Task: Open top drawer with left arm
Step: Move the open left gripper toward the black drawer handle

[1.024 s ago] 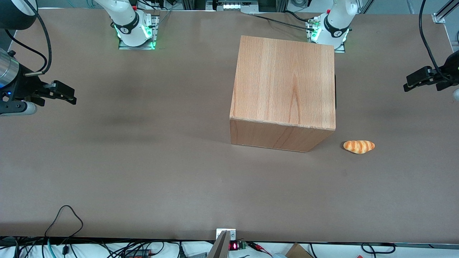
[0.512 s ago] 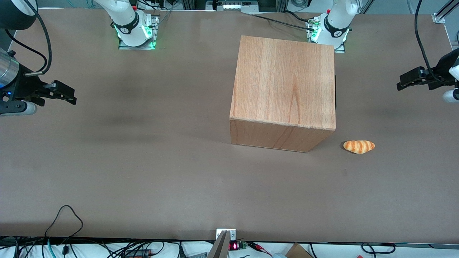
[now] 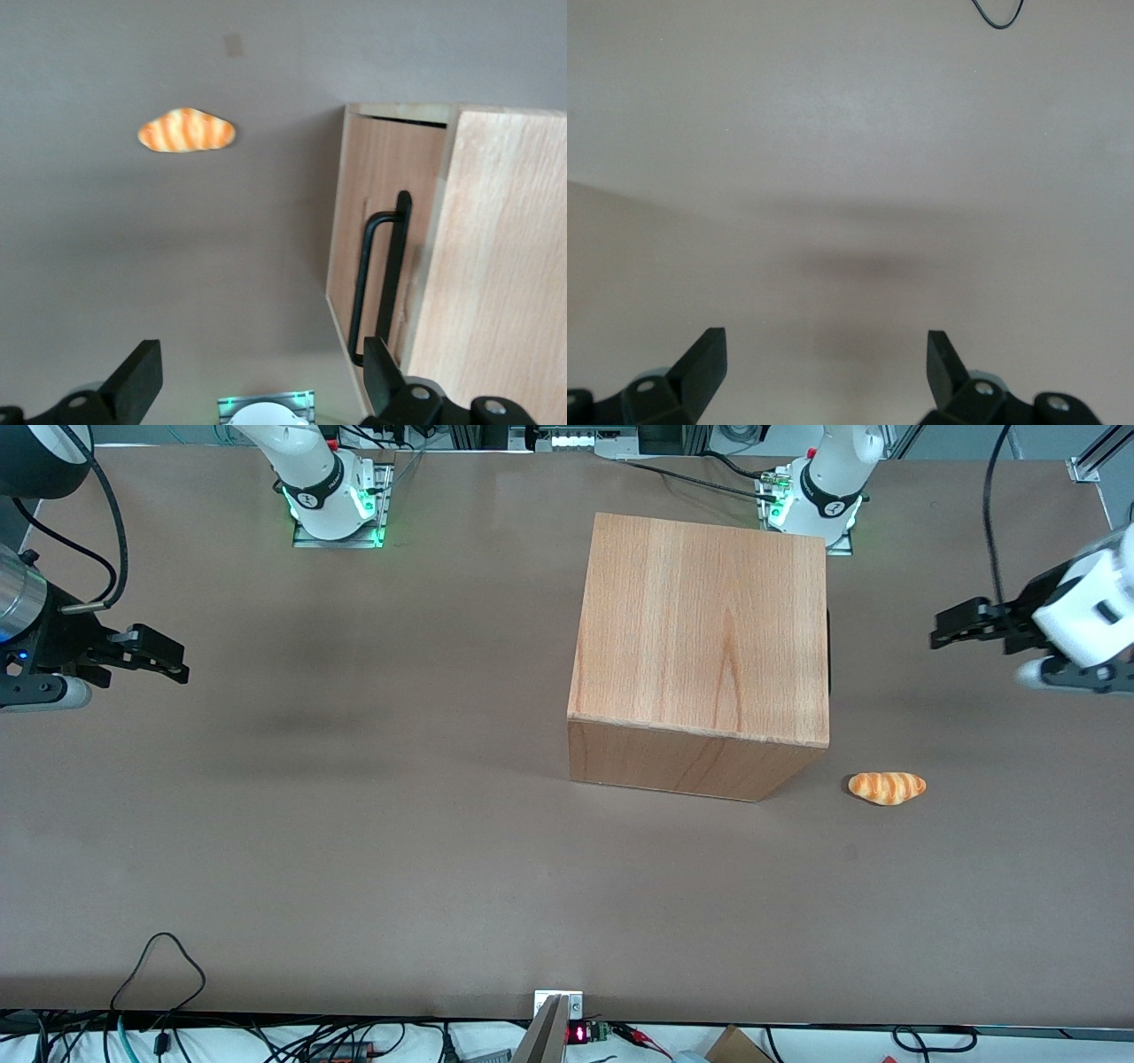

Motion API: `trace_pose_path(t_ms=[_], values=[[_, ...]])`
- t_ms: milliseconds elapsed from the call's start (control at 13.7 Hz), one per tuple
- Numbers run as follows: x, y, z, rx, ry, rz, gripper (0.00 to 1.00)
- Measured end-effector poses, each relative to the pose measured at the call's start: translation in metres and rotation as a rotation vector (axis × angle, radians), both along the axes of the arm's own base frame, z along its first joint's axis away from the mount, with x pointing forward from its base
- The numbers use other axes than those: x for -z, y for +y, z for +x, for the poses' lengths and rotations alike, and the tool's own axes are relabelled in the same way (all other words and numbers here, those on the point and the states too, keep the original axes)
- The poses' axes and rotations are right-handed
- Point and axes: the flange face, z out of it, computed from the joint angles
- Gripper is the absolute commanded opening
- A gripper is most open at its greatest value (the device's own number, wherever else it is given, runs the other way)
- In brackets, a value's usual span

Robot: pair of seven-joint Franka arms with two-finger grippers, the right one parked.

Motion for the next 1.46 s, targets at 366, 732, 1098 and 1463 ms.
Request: trace_pose_path(t_ms=[366, 732, 1098, 1463], values=[[0.027, -0.009, -0.002, 0.019, 0.058, -0.051, 1.0], [0.045, -0.01, -0.002, 0.018, 0.094, -0.077, 1.0], [0.08, -0.011, 0.003, 0.014, 0.116, -0.084, 1.0], [0.118, -0.014, 0.0, 0.051, 0.123, -0.17, 1.0]])
